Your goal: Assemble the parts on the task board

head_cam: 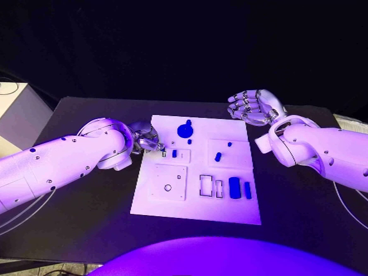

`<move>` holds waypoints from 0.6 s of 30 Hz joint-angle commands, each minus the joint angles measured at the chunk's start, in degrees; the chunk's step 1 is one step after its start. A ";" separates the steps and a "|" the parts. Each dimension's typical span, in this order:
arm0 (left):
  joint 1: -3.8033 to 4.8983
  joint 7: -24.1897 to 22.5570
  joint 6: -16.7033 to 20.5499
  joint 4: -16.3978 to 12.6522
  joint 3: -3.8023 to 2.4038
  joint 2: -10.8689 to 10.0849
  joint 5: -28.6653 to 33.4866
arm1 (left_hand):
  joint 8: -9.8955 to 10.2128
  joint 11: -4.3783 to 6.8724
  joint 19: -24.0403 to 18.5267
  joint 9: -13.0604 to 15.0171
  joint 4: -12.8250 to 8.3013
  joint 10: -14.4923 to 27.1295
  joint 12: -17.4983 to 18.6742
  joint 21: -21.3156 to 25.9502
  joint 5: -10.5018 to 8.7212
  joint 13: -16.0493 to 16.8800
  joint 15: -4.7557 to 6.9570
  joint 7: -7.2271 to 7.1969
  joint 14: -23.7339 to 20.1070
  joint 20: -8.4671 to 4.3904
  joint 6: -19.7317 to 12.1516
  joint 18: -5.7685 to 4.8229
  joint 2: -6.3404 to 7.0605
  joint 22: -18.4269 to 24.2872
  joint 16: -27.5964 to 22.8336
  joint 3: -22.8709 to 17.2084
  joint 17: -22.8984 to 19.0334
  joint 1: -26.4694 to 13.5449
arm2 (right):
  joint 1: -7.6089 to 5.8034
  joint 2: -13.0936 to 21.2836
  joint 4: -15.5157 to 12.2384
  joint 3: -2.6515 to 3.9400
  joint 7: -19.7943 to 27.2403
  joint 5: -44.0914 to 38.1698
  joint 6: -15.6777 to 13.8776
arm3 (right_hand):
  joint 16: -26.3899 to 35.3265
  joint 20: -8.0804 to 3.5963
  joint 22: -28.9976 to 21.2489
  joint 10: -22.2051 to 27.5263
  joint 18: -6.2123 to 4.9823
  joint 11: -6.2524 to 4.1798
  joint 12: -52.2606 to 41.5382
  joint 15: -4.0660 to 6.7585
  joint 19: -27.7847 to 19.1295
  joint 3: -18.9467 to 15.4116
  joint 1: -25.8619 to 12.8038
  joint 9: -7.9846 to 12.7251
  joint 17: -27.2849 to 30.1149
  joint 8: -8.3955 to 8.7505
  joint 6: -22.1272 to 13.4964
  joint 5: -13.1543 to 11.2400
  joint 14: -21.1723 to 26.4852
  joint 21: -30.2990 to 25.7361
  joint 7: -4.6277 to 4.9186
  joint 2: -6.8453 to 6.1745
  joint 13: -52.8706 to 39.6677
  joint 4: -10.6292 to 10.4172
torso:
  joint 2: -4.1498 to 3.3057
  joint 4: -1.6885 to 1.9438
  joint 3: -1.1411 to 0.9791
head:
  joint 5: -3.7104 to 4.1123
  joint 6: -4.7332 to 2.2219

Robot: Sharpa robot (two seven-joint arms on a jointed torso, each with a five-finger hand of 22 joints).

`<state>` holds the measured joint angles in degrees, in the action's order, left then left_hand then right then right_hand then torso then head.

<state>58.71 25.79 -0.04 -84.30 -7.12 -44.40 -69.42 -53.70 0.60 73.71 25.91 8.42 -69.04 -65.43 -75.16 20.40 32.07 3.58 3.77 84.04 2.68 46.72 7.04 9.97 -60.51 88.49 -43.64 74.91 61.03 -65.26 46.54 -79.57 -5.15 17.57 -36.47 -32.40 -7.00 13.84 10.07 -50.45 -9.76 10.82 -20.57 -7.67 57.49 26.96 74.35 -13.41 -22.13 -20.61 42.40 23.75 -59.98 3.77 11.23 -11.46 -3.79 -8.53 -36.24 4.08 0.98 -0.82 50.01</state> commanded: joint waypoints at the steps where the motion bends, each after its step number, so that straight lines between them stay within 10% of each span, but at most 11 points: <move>1: -0.05 -1.24 0.23 0.47 -0.04 0.56 0.58 | -0.12 0.13 0.44 0.05 -12.43 -0.08 0.29 -0.38 0.23 0.02 0.28 -0.08 5.01 -0.10 0.35 -0.87 -0.78 -0.13 0.09 -12.58 11.91 0.02 | 0.03 -0.01 -0.08 0.02 0.80 -0.16 0.65 | 0.15 0.04 -0.05 -0.51 -0.74 0.00 -0.07 -0.12 0.35 -0.07 -0.46 0.07 0.06 0.36 0.35 0.28 -0.33 0.10 3.25 0.07 0.06 0.27 | -0.04 0.01 0.01 | 0.00 -0.01; 18: -0.19 -1.11 -2.39 2.26 -0.02 1.94 -2.09 | -0.07 0.14 0.45 0.03 -12.44 -0.11 0.33 -0.39 0.14 0.05 0.30 -0.10 5.02 -0.12 0.34 -0.87 -0.73 -0.14 0.11 -12.64 11.97 0.06 | 0.03 -0.12 0.00 0.02 0.83 -0.05 0.75 | 0.15 0.04 -0.05 -0.51 -0.74 0.00 -0.07 -0.12 0.35 -0.07 -0.46 0.07 0.06 0.36 0.35 0.28 -0.33 0.10 3.25 0.07 0.06 0.27 | -0.03 0.03 0.05 | 0.09 -0.01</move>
<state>58.54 25.29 -0.59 -82.00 -7.10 -42.60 -70.43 -53.54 0.58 73.70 25.89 8.42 -69.04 -65.41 -75.16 20.37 32.07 3.58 3.79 84.04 2.68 46.90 7.04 9.87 -60.59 88.48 -43.64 74.91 61.14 -65.26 46.45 -79.52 -5.15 17.58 -36.44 -32.38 -7.00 13.84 10.08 -50.45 -9.76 10.82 -20.57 -7.67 57.49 26.96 74.35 -13.41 -22.14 -20.61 42.40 23.75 -59.98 3.77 11.23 -11.46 -3.80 -8.53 -36.28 4.10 1.03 -0.71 50.01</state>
